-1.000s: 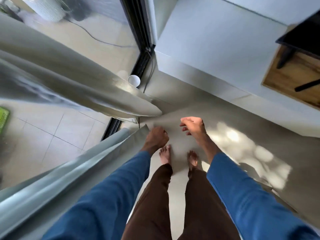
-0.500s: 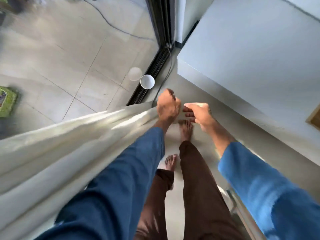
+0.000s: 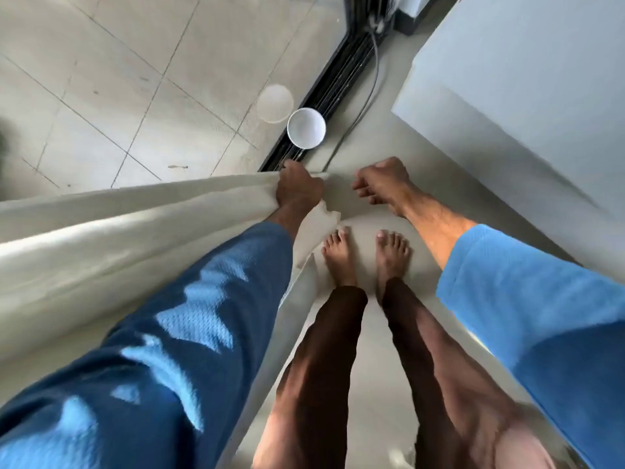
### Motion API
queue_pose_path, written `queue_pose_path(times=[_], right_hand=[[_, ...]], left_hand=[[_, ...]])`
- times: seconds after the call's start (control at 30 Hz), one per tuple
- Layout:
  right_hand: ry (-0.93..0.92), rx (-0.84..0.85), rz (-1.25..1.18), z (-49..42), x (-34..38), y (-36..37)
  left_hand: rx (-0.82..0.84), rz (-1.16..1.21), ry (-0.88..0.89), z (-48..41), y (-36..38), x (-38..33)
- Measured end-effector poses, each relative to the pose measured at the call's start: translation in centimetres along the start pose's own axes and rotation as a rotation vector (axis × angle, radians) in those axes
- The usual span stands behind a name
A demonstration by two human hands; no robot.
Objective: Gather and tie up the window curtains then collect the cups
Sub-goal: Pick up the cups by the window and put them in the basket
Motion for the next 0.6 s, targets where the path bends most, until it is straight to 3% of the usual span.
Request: queue_pose_path(times=[0.2, 0.6], right_hand=[[-0.001, -0.028, 0.062, -8.6, 2.0, 4.9], [-0.004, -0.021, 0.074, -21.6, 4.3, 13.6]], left_hand=[[0.055, -0.03, 0.049, -7.5, 3.5, 2.4], [-0.016, -0.009, 0.023, -18.5, 7.1, 7.7]])
Point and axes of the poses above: each hand's wrist, its own z-axis away from the middle knuckle, its own y-axis out of the palm, x = y × z, the point moved 8 cm from there along -z, towards the middle knuckle, and after that the axes turned 10 degrees about y, right-handed, at the moved point
